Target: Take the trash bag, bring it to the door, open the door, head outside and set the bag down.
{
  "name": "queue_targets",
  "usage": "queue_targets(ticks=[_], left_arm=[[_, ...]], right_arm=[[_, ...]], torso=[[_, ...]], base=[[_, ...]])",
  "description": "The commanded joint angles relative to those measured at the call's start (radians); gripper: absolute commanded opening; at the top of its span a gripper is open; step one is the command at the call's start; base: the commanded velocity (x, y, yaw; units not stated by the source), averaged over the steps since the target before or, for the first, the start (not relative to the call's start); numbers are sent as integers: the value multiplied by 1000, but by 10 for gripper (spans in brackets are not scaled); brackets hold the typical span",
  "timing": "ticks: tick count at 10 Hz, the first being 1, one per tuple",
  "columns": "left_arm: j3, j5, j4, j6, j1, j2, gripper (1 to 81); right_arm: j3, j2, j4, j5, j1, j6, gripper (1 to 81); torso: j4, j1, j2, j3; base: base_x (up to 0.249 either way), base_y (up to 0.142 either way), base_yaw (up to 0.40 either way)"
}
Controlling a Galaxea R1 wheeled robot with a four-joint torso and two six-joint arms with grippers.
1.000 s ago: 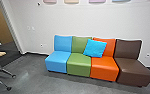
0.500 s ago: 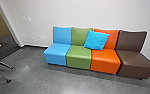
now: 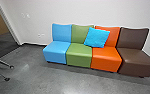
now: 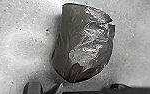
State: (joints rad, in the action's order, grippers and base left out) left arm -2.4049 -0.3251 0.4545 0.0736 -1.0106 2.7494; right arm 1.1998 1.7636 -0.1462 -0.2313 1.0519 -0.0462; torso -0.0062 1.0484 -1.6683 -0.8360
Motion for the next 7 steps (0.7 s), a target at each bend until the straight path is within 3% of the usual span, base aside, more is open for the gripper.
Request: queue_targets(ticks=[1, 6, 7], left_arm=[[3, -71, 23, -2, 99, 3, 811], [-2, -71, 32, -2, 105, 12, 811], [-5, -71, 32, 0, 105, 14, 811]], right_arm=[[-43, -88, -29, -85, -80, -4, 811], [-49, -89, -29, -86, -82, -4, 811], [-49, -89, -29, -86, -82, -3, 811]], torso=[[0, 61, -95, 0], [0, 174, -277, 0], [0, 197, -313, -51]], base=[[0, 0, 0], [0, 0, 0], [0, 0, 0]])
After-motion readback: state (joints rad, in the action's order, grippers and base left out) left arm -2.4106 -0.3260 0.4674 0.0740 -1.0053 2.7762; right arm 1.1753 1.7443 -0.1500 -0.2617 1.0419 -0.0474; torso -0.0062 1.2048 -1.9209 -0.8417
